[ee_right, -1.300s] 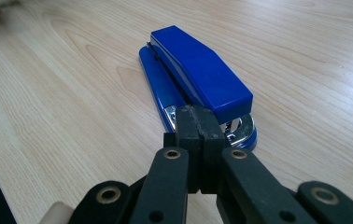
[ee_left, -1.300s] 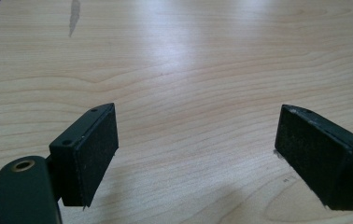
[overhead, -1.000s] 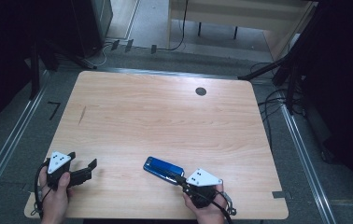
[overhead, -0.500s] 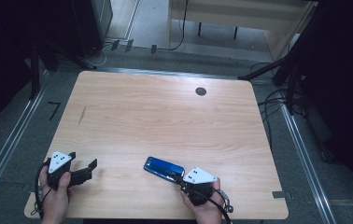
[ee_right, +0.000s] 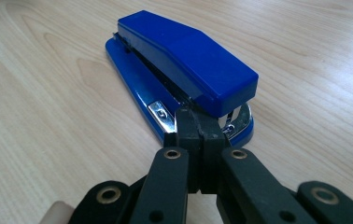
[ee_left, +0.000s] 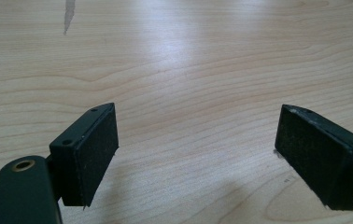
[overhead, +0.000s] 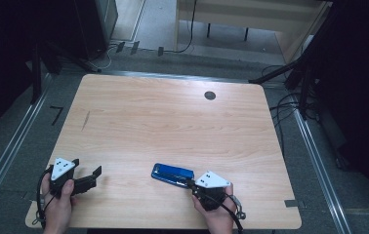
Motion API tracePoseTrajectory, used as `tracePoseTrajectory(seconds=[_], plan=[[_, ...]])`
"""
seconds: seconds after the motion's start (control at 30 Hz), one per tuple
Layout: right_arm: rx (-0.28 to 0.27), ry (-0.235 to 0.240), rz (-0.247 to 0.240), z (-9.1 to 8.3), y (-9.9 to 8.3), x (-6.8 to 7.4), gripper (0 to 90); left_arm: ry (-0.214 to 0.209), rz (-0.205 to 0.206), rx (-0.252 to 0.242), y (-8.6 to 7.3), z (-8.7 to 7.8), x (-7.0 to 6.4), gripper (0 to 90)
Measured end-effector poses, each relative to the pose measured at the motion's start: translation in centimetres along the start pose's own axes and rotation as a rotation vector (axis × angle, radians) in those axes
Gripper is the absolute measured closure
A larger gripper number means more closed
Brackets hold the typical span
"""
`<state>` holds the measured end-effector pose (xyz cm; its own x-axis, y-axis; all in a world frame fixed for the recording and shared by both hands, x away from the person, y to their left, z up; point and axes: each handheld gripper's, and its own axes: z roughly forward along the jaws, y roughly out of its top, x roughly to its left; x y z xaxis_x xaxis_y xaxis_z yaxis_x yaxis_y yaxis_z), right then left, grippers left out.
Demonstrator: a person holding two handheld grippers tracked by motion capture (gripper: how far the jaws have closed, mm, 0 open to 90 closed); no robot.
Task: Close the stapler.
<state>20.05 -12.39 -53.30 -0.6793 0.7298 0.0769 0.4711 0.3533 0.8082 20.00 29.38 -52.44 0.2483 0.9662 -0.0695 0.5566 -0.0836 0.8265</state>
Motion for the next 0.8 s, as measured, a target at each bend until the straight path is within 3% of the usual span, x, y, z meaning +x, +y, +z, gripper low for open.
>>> tracePoseTrajectory(seconds=[0.1, 0.8], plan=[[-0.011, 0.0, 0.027, 0.4, 0.2, -0.5, 90.0, 0.002, 0.001, 0.0, 0.0, 0.0, 0.0, 13.9], [-0.027, 0.016, 0.044, 1.3, 0.7, -1.6, 90.0, 0.006, 0.01, 0.004, 0.0, 0.1, -0.1, 14.0]])
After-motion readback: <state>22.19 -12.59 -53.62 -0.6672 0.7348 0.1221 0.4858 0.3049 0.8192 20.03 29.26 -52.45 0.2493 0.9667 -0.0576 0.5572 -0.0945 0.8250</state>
